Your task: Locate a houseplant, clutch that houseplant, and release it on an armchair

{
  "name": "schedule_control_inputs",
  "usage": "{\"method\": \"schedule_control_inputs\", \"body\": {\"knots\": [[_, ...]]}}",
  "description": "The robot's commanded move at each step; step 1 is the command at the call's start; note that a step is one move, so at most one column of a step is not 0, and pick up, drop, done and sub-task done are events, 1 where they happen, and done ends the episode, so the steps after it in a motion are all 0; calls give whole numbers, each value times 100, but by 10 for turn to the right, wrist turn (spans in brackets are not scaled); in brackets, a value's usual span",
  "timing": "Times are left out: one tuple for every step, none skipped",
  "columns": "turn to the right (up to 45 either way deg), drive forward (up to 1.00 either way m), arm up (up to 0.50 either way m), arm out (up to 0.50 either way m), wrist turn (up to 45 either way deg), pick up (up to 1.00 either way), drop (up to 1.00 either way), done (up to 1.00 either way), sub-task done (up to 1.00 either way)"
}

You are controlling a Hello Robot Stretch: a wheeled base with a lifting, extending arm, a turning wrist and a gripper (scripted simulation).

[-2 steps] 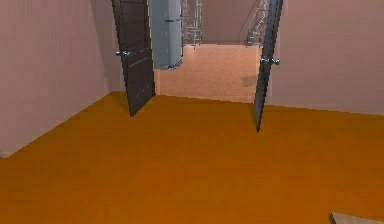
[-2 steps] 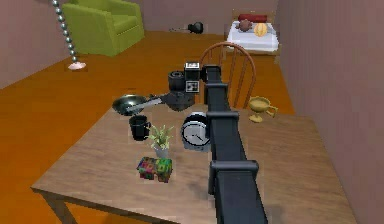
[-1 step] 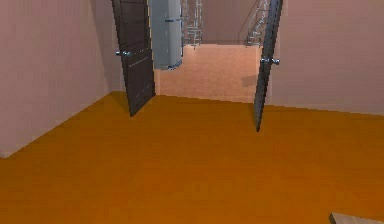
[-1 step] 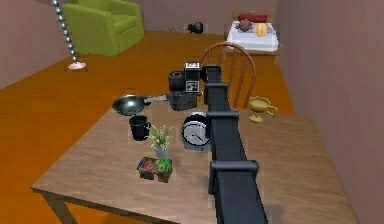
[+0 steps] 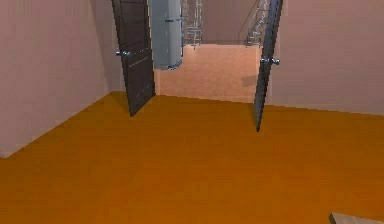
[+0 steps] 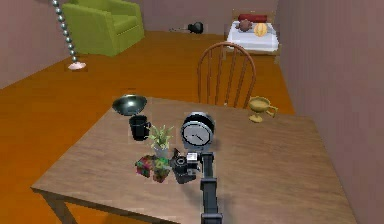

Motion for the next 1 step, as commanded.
{"method": "schedule_control_inputs", "body": {"knots": [[0,0,0,0,0,100,0,0,0]]}}
